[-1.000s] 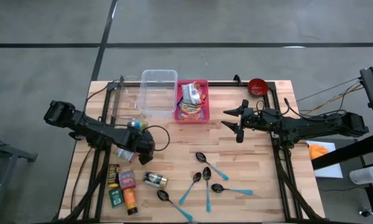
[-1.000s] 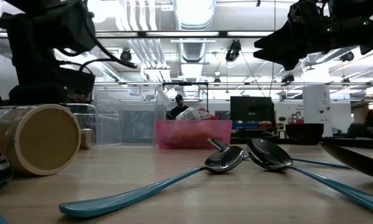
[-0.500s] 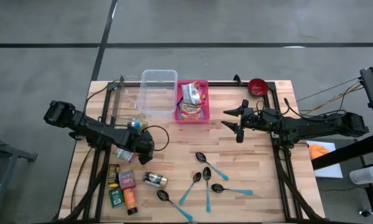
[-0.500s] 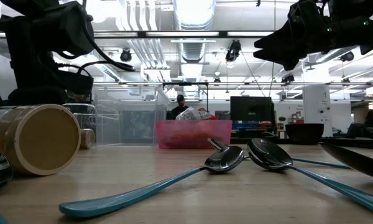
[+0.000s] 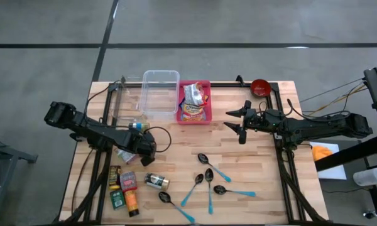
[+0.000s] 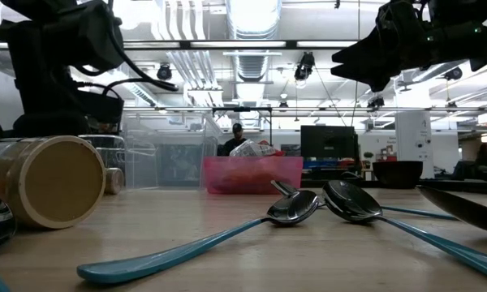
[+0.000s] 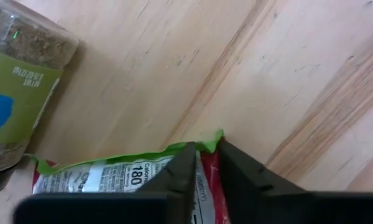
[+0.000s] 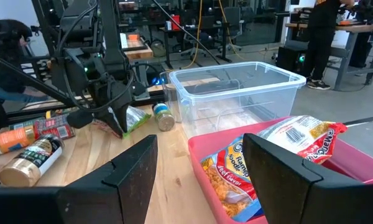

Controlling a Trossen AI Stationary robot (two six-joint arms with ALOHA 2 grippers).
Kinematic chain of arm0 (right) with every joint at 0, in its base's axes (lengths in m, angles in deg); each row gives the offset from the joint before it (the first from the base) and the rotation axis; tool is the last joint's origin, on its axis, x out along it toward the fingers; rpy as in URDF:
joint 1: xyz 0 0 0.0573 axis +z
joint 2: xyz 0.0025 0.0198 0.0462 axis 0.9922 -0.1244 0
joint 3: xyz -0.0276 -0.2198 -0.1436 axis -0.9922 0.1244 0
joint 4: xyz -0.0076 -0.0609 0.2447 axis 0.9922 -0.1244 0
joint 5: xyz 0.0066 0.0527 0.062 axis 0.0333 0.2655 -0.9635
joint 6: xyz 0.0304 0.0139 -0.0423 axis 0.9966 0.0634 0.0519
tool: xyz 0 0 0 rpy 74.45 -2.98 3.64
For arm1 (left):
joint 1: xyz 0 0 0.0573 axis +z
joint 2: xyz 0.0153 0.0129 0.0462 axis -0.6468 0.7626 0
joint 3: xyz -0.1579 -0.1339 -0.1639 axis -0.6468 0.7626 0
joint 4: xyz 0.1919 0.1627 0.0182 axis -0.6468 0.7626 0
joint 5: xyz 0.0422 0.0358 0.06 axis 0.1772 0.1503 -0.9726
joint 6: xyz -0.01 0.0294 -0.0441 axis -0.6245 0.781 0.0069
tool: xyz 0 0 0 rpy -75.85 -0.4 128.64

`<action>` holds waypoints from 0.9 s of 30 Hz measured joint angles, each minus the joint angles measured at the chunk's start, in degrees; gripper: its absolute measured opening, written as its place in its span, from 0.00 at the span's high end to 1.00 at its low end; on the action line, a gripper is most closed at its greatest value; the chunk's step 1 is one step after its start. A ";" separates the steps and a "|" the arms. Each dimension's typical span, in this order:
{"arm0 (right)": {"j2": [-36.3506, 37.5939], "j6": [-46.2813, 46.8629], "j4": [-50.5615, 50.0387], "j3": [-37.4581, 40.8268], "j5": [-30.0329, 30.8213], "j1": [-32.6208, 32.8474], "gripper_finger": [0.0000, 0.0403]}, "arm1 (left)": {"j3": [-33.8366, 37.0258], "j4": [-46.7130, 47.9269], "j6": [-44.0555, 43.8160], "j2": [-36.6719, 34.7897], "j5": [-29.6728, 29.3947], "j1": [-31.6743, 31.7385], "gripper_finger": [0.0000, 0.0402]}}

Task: Pick & Place Food Item
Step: Put the green noodle pack into the pink bin

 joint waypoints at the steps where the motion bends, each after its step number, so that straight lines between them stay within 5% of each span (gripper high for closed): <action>1: 0.00 -0.10 -0.01 0.00 0.00 -0.01 0.42 | 0.00 -0.16 0.00 0.00 0.00 0.00 0.90; 4: 0.00 0.08 0.00 0.00 0.00 -0.01 0.42 | 0.00 -0.72 0.49 0.00 0.00 0.00 0.98; 16: 0.00 0.12 0.00 0.00 0.00 -0.01 0.42 | -0.07 -5.94 2.26 0.00 -0.04 -0.02 1.00; 27: 0.00 0.15 -0.02 0.00 0.00 0.00 0.42 | -0.83 -20.65 7.82 0.00 -5.07 -0.02 1.00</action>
